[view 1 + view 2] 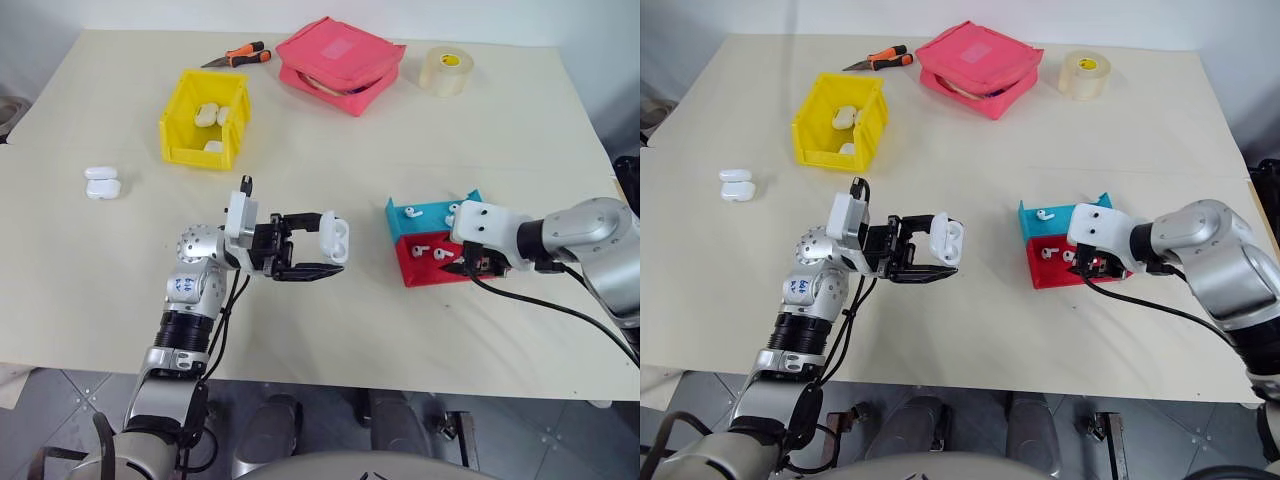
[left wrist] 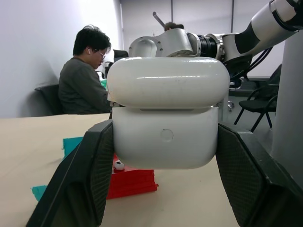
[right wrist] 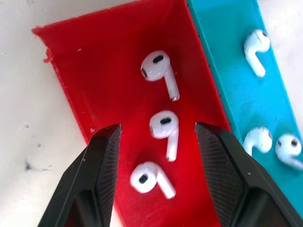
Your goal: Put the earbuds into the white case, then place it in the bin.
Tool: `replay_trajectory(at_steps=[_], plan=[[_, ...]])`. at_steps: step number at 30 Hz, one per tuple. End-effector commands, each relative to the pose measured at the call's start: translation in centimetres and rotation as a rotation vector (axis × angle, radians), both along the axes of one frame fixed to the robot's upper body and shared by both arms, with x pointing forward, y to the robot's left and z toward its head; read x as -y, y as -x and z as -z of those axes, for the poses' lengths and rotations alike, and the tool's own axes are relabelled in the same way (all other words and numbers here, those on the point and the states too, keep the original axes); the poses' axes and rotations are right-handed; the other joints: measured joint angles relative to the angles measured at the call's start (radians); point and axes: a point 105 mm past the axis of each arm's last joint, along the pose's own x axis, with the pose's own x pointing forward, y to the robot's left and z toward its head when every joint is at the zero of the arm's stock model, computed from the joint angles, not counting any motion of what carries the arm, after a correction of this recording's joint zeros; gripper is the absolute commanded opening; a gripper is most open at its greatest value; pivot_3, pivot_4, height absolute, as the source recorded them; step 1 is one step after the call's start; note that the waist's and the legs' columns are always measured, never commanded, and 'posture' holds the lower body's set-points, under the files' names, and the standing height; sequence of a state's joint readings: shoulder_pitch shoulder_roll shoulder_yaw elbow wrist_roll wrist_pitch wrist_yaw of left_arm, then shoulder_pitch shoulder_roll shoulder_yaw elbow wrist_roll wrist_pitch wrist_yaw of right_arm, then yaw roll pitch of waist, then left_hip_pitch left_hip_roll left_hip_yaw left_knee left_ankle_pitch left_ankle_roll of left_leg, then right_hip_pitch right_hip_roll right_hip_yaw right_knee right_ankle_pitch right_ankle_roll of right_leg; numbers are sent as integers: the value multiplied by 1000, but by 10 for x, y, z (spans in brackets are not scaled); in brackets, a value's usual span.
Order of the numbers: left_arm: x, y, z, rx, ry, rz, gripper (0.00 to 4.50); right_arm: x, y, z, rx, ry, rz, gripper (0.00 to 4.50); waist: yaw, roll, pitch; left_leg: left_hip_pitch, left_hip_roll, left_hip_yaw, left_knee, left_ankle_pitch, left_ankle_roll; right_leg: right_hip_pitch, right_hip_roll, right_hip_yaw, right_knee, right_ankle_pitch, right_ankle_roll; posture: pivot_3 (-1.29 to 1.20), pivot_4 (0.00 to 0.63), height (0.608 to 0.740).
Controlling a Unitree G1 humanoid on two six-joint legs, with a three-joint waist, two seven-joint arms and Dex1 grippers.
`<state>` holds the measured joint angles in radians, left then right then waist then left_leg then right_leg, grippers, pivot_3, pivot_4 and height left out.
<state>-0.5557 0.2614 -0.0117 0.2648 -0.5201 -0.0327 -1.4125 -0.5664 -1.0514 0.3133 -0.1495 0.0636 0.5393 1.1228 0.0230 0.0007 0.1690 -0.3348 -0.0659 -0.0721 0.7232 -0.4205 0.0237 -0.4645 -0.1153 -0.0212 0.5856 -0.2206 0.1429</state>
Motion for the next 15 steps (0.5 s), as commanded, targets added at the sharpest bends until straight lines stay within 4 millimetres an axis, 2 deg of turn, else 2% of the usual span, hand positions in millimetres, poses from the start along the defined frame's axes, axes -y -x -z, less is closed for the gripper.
replay_trajectory(at_steps=[1, 15], plan=[[-3, 4, -8, 38, 16, -14, 2791, 0, -8, -3, 17, 23, -6, 2572, 0, 0, 0, 0, 0, 0, 0, 0, 0, 0, 0, 0, 0, 0, 0, 0, 150, 740], [-5, 6, -8, 34, 17, -51, 2791, -4, -17, 0, -2, 59, -46, 2572, -2, 0, 0, 0, 0, 0, 0, 0, 0, 0, 0, 0, 0, 0, 0, 0, 150, 740]])
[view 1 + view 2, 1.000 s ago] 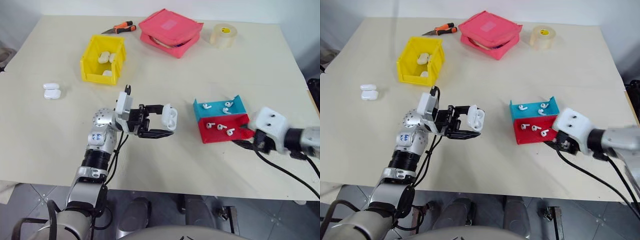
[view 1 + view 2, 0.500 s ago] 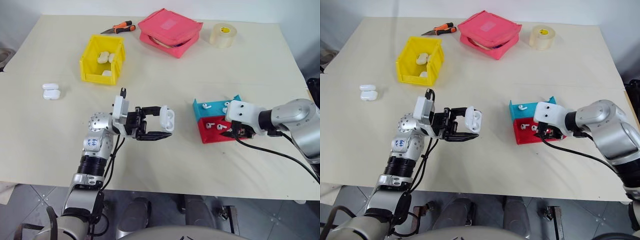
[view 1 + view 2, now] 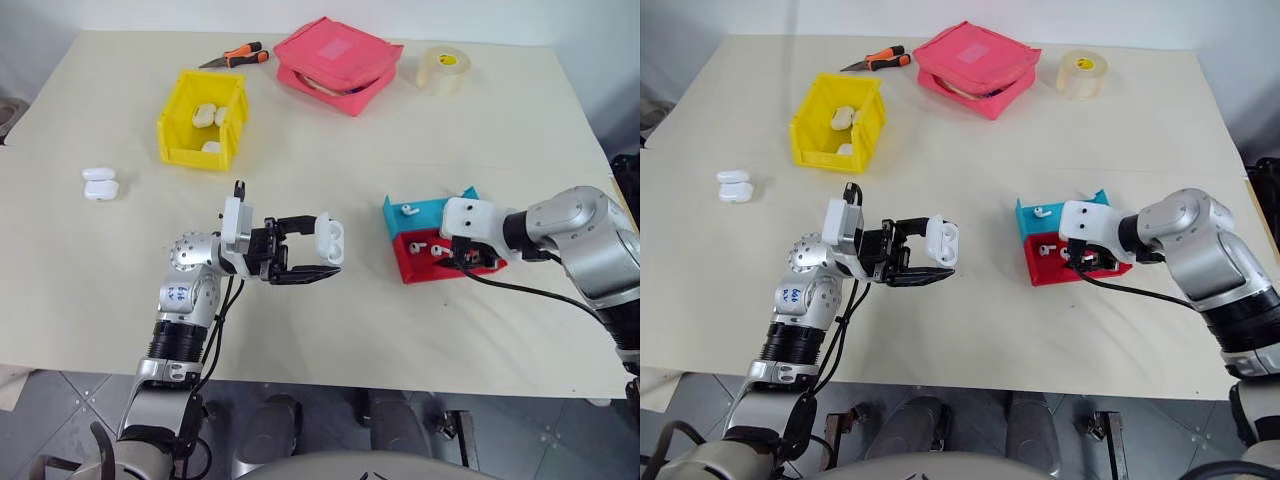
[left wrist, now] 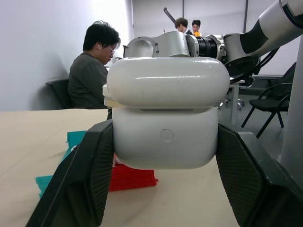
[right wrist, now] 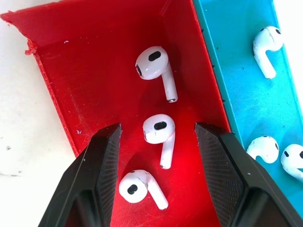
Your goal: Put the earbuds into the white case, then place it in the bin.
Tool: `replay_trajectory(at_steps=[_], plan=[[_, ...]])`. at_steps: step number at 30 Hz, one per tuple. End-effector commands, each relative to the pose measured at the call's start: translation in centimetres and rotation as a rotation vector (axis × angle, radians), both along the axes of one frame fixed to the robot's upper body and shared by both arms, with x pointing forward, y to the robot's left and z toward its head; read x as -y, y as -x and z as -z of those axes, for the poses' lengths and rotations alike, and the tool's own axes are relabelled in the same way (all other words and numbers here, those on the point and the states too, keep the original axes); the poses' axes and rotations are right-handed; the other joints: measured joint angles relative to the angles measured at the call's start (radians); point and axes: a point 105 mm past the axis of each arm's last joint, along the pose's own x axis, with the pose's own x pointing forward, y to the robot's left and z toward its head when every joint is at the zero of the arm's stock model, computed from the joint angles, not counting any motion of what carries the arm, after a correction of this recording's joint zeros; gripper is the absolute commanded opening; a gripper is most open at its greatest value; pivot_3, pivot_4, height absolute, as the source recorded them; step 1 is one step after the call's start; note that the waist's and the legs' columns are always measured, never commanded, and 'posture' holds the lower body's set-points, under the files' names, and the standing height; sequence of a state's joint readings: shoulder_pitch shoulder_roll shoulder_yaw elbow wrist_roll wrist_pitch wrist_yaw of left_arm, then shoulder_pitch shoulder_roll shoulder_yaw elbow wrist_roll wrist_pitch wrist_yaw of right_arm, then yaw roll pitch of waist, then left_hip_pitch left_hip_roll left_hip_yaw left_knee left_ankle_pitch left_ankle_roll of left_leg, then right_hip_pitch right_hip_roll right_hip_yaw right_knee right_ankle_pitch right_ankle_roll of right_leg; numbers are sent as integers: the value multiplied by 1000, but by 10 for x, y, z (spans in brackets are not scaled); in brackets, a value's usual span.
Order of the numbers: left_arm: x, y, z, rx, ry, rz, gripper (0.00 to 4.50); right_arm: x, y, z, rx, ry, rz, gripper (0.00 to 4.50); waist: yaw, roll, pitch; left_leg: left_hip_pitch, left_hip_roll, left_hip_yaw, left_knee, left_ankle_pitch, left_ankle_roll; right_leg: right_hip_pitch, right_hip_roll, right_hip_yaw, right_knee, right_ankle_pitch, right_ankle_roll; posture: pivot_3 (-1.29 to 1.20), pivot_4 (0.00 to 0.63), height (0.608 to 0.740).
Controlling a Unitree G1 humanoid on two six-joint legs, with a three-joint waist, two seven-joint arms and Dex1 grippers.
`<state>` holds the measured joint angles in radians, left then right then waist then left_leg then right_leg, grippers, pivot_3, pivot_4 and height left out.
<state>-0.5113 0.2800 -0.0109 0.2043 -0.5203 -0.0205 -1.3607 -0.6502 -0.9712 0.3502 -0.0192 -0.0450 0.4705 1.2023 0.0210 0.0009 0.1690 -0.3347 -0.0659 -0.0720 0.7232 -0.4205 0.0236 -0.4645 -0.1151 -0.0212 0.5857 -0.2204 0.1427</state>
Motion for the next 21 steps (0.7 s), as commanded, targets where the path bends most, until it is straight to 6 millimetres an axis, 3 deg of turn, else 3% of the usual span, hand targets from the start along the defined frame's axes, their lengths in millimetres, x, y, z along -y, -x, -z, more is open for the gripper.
replay_trajectory(at_steps=[1, 7, 10, 14, 15, 21], plan=[[-1, 3, -9, 41, 19, -1, 2791, -2, -3, -4, 14, 21, -16, 2572, 0, 0, 0, 0, 0, 0, 0, 0, 0, 0, 0, 0, 0, 0, 0, 0, 150, 740], [-1, 2, -9, 42, 22, -11, 2791, -4, -4, -6, 8, 20, -30, 2572, 0, 0, 0, 0, 0, 0, 0, 0, 0, 0, 0, 0, 0, 0, 0, 0, 150, 740], [-1, 1, -9, 42, 24, -17, 2791, -5, -5, -5, 4, 25, -36, 1989, 0, 0, 0, 0, 0, 0, 0, 0, 0, 0, 0, 0, 0, 0, 0, 0, 150, 740], [-1, 1, -9, 42, 25, -22, 2791, -5, -5, -4, 1, 28, -37, 617, 0, 0, 0, 0, 0, 0, 0, 0, 0, 0, 0, 0, 0, 0, 0, 0, 150, 740], [-1, 1, -9, 42, 26, -23, 2791, -5, -5, -4, 0, 30, -37, 475, 1, 0, 0, 0, 0, 0, 0, 0, 0, 0, 0, 0, 0, 0, 0, 0, 150, 740], [-1, 0, -10, 42, 28, -29, 2791, -5, -5, -4, 4, 30, -37, 475, 0, 0, 0, 0, 0, 0, 0, 0, 0, 0, 0, 0, 0, 0, 0, 0, 150, 740]])
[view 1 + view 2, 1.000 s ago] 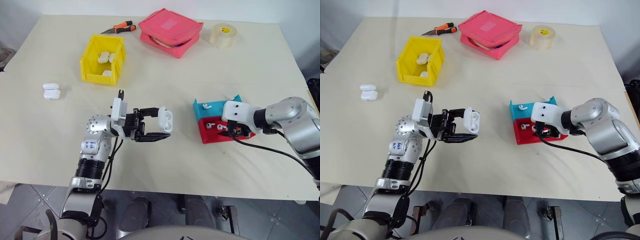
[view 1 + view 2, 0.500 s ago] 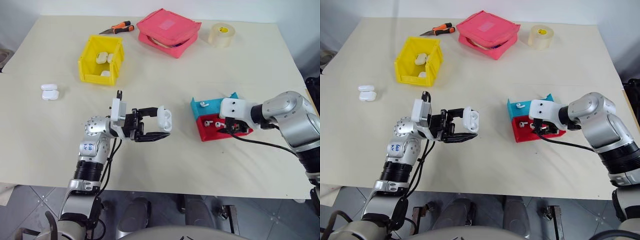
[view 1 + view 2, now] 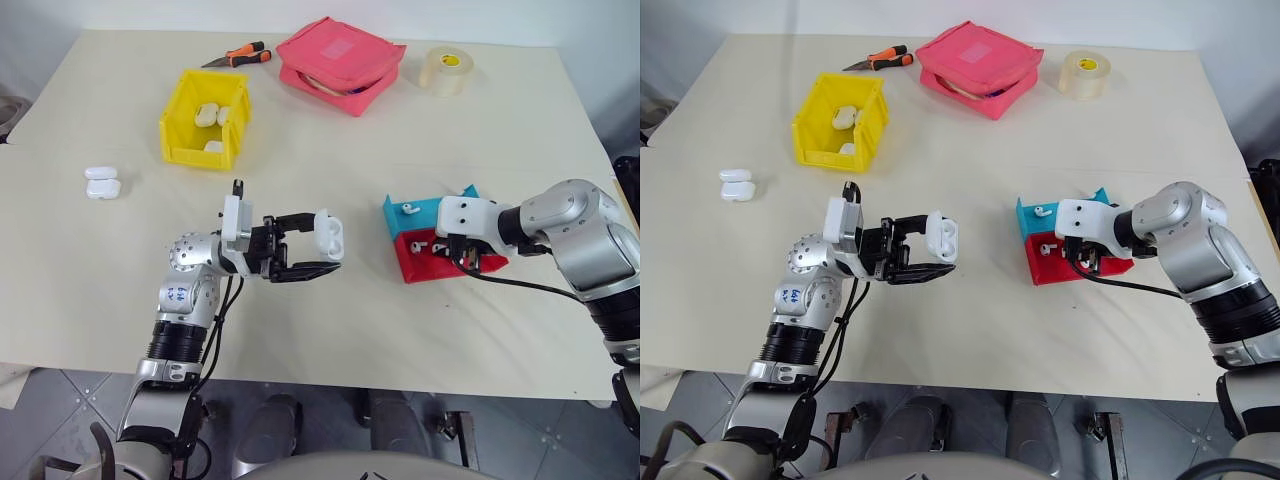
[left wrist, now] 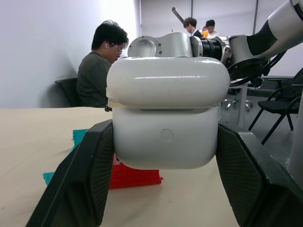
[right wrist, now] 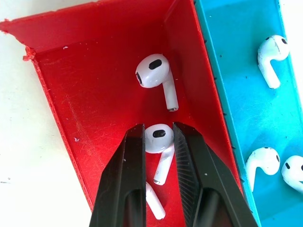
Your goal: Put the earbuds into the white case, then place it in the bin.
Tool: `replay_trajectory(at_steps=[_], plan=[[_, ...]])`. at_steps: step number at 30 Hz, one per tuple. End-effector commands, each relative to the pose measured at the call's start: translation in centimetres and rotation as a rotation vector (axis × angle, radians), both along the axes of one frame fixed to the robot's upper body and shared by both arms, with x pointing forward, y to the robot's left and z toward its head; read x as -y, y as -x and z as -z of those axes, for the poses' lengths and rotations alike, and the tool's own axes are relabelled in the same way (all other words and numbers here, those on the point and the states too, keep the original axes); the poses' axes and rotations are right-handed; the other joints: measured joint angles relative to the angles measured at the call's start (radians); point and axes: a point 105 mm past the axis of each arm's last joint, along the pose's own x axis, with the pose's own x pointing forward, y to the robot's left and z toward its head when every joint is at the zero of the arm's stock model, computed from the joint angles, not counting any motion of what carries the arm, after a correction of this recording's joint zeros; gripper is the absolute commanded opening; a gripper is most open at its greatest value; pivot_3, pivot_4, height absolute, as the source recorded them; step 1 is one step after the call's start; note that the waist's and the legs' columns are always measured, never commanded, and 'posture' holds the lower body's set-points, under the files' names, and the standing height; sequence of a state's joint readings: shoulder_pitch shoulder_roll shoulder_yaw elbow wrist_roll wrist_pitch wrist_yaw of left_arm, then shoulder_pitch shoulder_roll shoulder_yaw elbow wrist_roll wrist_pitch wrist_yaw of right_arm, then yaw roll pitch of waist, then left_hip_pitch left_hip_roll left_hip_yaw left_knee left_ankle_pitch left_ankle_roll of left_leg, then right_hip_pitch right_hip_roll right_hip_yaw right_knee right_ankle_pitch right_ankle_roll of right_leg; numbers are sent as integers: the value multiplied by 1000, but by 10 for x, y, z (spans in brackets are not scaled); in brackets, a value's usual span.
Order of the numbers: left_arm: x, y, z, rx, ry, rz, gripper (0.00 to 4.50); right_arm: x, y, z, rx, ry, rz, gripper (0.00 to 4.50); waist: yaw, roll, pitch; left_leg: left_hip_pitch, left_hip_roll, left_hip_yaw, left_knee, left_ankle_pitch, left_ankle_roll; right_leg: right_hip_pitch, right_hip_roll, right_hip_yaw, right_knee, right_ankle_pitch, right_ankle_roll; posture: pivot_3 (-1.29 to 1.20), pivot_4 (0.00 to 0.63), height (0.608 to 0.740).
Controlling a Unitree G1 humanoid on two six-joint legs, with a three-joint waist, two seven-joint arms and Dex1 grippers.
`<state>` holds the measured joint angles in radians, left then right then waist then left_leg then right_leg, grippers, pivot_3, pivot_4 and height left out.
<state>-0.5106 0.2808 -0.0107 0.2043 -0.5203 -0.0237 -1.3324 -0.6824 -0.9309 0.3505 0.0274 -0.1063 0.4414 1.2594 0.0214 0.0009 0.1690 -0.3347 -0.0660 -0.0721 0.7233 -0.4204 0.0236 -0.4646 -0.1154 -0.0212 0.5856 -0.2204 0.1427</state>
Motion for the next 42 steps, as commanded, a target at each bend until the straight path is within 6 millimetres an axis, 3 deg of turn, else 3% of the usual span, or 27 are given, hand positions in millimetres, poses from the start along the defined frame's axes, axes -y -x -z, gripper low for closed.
replay_trajectory(at_steps=[1, 7, 12, 15, 20, 30, 42], plan=[[-1, 3, -9, 47, 21, -1, 2791, -3, -1, -6, 27, 1, -14, 475, 0, 0, 0, 0, 0, 0, 0, 0, 0, 0, 0, 0, 0, 0, 0, 0, 150, 740], [-1, 4, -10, 51, 23, 20, 2791, -14, 10, -36, 53, -190, -7, 475, 2, 0, 0, 0, 0, 0, 0, 0, 0, 0, 0, 0, 0, 0, 0, 0, 150, 740], [1, 6, -9, 50, 19, 81, 2791, -33, 42, -77, 121, -570, -64, 475, 4, 0, 0, -1, 1, -1, 0, 0, 0, 0, 0, -1, -1, 0, 0, 0, 150, 740], [3, 5, -9, 46, 21, 119, 2791, -40, 61, -90, 116, -738, -84, 475, 6, 0, 0, -1, 1, -1, 1, 0, 0, 0, 0, -1, 0, 0, 0, 0, 150, 740], [10, 3, -9, 43, 21, 222, 2791, -69, 88, -104, 82, -1007, -165, 475, 3, 0, 0, -1, 1, -1, 0, 0, 0, 0, 0, -1, 0, 0, 0, 0, 150, 740], [22, -5, -14, 46, -5, 320, 2791, -105, 94, -107, 64, -1194, -200, 475, 0, 1, 0, 0, -4, -1, 0, 0, 0, 0, 0, -1, 1, 0, 0, 0, 150, 740], [26, 8, -21, 75, 1, 407, 2791, -118, 81, -94, 94, -1216, -208, 475, -2, 1, 0, 0, -5, -1, 0, 0, 0, 0, 0, 0, 1, 0, 0, 0, 150, 740]])
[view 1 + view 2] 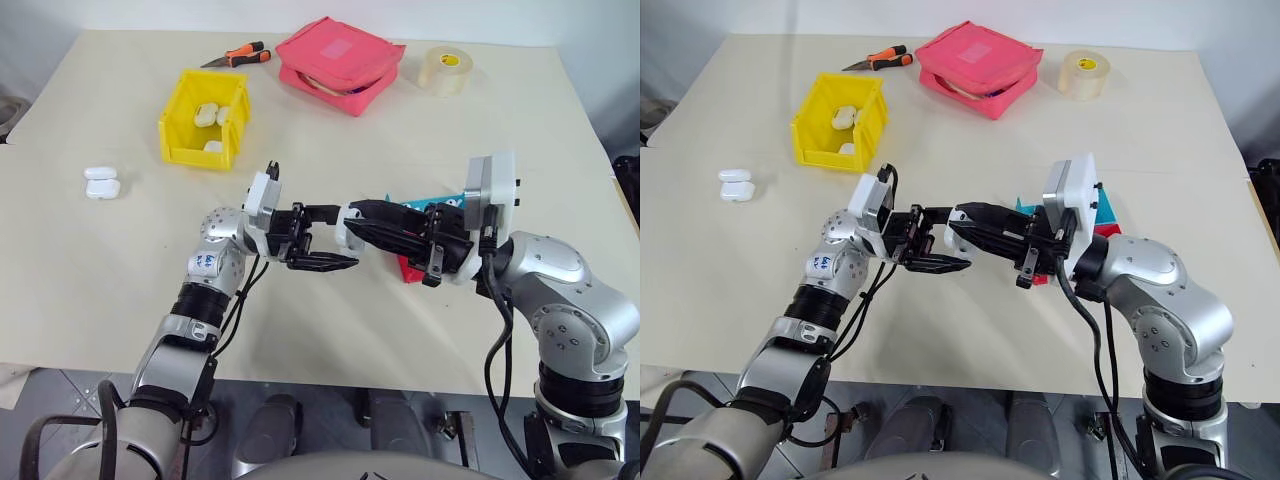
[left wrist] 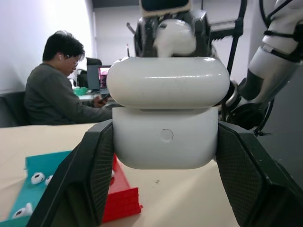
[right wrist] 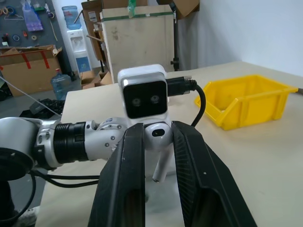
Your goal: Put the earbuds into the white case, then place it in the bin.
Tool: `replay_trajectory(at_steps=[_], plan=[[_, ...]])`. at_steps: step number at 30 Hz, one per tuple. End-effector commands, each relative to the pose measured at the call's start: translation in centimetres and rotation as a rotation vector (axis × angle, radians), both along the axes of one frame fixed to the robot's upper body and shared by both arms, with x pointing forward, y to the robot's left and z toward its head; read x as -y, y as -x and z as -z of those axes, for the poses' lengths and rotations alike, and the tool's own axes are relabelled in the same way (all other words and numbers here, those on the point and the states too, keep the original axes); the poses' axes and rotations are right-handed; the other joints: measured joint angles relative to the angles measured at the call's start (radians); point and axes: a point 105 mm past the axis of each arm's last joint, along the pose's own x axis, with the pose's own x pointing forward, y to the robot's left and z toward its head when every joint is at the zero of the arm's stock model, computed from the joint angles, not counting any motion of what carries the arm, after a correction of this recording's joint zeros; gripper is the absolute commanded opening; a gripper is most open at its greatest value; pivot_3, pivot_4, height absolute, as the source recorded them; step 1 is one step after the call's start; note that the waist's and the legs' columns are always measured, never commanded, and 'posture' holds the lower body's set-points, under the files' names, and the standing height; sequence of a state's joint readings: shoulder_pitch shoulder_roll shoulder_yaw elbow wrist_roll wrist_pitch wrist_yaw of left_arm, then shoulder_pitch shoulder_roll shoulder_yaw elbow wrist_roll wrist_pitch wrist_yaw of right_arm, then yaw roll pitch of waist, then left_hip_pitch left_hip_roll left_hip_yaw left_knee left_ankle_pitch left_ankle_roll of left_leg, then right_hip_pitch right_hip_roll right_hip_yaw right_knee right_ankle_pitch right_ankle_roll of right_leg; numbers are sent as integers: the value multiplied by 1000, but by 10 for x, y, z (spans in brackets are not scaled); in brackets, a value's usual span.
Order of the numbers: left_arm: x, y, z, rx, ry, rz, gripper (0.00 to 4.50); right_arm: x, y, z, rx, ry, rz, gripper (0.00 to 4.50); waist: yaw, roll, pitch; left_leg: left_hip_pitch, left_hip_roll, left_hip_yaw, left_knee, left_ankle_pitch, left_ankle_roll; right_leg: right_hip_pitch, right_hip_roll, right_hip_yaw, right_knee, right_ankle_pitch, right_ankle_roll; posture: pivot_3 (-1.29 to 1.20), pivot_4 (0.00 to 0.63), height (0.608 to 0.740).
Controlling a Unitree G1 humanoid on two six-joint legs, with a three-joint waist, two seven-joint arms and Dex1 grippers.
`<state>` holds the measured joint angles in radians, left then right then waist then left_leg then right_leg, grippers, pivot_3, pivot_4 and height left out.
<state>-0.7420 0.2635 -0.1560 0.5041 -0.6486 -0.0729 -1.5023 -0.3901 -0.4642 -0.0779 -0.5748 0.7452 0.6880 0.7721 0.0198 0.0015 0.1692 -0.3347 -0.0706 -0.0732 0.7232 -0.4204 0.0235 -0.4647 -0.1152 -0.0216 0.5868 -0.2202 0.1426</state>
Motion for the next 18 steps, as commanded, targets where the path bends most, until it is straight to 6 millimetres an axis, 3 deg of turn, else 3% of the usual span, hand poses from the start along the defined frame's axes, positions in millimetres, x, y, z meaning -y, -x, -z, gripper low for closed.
replay_trajectory(at_steps=[1, 18], plan=[[-2, 19, -11, 96, 18, 146, 2791, -2, -2, -4, 43, -21, 2, 475, 0, 0, 0, 0, 0, 0, 0, 0, 0, 0, 0, 0, 0, 0, 0, 0, 150, 740], [0, 25, -22, 121, 85, 178, 2791, -11, -12, 19, 28, -21, 18, 475, -2, 0, 0, 0, 0, 0, 0, 0, 0, 0, 0, 0, 0, 0, 0, 0, 150, 740]])
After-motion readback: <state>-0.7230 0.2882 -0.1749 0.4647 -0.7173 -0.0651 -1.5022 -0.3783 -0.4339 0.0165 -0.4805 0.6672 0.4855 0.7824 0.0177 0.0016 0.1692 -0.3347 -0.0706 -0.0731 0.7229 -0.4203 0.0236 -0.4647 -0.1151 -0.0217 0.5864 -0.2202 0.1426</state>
